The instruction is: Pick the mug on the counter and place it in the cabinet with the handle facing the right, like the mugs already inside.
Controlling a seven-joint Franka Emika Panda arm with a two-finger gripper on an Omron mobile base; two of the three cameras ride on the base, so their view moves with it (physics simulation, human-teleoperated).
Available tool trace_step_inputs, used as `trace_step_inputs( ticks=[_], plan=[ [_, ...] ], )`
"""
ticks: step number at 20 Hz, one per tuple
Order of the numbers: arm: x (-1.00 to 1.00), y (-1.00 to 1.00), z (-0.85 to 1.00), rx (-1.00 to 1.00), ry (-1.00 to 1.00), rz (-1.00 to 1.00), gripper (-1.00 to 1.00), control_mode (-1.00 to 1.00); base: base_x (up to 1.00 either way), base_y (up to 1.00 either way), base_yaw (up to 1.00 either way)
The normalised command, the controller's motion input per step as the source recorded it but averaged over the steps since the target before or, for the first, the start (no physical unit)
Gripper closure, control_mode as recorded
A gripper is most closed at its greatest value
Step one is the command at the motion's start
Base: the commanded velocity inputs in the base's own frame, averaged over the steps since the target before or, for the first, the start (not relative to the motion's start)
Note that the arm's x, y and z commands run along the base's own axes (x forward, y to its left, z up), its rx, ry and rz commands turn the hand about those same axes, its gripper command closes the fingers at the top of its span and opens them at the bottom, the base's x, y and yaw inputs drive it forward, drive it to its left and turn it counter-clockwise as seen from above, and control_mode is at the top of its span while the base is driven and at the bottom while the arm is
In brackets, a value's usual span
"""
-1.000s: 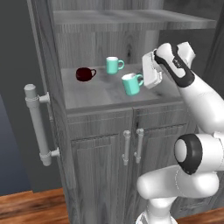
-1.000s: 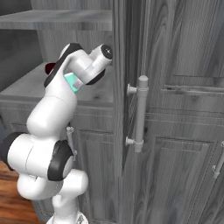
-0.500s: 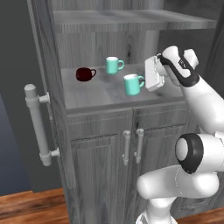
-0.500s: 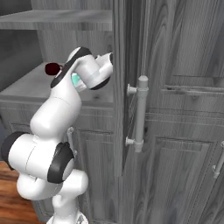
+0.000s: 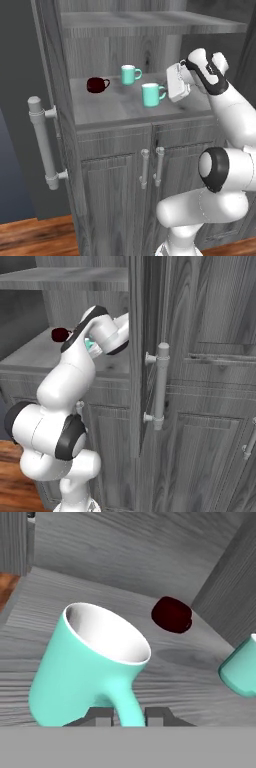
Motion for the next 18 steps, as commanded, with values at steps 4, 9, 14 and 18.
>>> trace_step_inputs(
  ticks=[4, 9, 14, 18],
  plan=[
    [-0.05, 0.13, -0.01, 0.00, 0.00, 0.00, 1.00, -1.00, 0.00, 0.00, 0.00],
    [-0.10, 0.25, -0.01, 0.00, 0.00, 0.00, -1.00, -1.00, 0.00, 0.00, 0.00],
    [-0.09, 0.06, 0.00, 0.00, 0.00, 0.00, -1.00, -1.00, 0.00, 0.00, 0.00],
    [0.00, 0.00, 0.00, 0.00, 0.00, 0.00, -1.00, -1.00, 0.00, 0.00, 0.00]
  ],
)
